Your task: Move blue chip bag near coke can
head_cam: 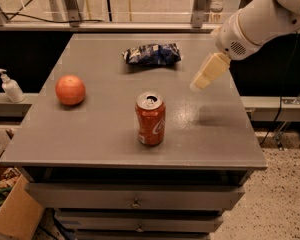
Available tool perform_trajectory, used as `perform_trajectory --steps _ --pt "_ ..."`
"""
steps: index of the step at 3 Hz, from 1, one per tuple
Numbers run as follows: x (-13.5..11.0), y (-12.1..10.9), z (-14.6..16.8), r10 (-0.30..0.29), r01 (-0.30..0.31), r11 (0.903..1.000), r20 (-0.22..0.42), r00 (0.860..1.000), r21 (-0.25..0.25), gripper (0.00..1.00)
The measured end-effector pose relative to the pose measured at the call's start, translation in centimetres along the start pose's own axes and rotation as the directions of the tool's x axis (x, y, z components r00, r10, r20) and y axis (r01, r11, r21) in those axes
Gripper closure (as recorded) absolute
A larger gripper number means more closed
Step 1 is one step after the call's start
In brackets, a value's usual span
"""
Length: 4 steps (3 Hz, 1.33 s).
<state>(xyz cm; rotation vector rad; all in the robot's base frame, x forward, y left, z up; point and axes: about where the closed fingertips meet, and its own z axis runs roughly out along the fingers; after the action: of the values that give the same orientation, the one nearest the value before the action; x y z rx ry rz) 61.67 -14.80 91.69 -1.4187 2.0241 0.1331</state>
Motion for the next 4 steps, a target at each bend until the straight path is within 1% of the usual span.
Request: perform_trajectory --steps 1,2,3,4 --pt "0.4 -0.3 1.7 0.042 -0.041 0.9991 0.041 0.998 -0.008 0.0" --pt "0.5 -2.2 4.5 0.137 -0.137 0.9906 0.106 0.985 -0.005 0.0" --pt "0.3 -4.6 7.0 0.218 -0.223 0.9749 0.167 0.961 0.007 0.0" --pt "-0.9 -6.8 9.1 0.265 -0.279 0.9597 0.232 0.936 0.032 0.0"
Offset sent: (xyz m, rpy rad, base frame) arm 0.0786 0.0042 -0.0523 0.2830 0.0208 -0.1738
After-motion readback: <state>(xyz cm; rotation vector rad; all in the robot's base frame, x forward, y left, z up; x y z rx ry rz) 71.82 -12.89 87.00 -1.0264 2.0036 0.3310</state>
